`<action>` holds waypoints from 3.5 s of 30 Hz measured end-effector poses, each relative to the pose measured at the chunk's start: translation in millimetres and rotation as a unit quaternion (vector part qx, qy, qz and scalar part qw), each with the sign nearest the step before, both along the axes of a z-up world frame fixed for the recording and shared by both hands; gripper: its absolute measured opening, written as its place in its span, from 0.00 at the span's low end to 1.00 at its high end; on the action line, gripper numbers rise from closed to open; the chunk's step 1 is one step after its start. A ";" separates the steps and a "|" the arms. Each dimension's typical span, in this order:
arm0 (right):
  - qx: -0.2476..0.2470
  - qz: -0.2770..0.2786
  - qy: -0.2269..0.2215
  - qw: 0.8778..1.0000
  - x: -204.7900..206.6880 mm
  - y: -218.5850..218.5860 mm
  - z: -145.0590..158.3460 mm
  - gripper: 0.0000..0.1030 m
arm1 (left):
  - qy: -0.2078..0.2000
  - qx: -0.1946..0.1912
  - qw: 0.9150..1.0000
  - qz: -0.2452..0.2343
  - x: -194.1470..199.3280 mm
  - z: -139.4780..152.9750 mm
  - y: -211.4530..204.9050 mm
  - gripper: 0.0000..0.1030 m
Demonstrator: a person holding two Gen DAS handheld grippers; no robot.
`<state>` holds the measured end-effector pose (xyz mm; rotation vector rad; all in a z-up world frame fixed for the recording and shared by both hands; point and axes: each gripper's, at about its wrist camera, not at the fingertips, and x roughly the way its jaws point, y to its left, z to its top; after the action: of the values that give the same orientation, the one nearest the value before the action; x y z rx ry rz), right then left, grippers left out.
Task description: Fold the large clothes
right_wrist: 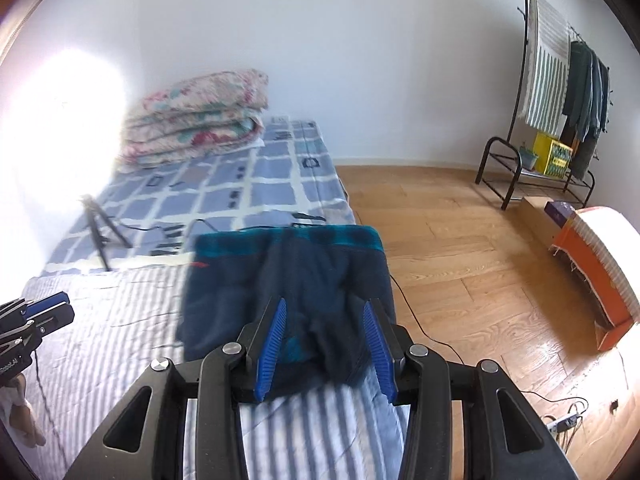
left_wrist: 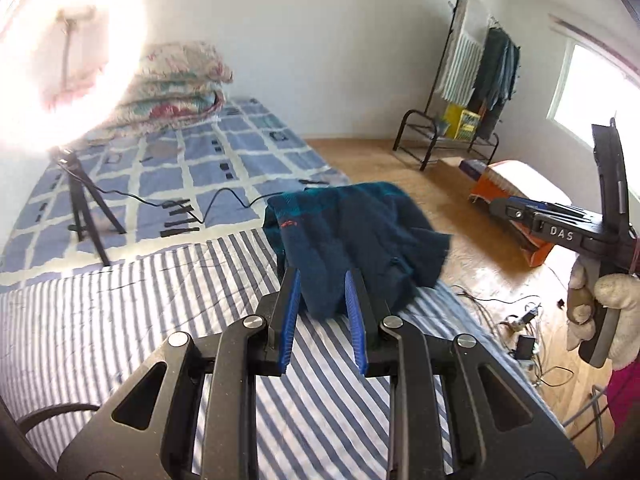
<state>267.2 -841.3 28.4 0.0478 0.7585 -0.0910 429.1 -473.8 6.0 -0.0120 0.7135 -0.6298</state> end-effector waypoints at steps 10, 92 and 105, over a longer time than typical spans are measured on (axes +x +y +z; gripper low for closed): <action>-0.019 0.021 -0.043 0.999 -124.2 73.4 78.3 0.66 | -0.058 0.002 0.998 0.009 -138.0 76.8 66.1 0.22; -0.006 -0.019 -0.109 0.994 -310.2 157.2 12.3 1.00 | -0.107 0.097 0.986 0.078 -352.2 33.9 146.2 1.00; -0.004 -0.020 -0.108 0.994 -309.0 156.7 11.5 1.00 | -0.107 0.098 0.986 0.078 -352.6 33.7 147.6 1.00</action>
<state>-41.9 -684.6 40.0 0.0636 0.5418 -0.1245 76.5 -326.1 39.6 0.1773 0.5579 -0.4015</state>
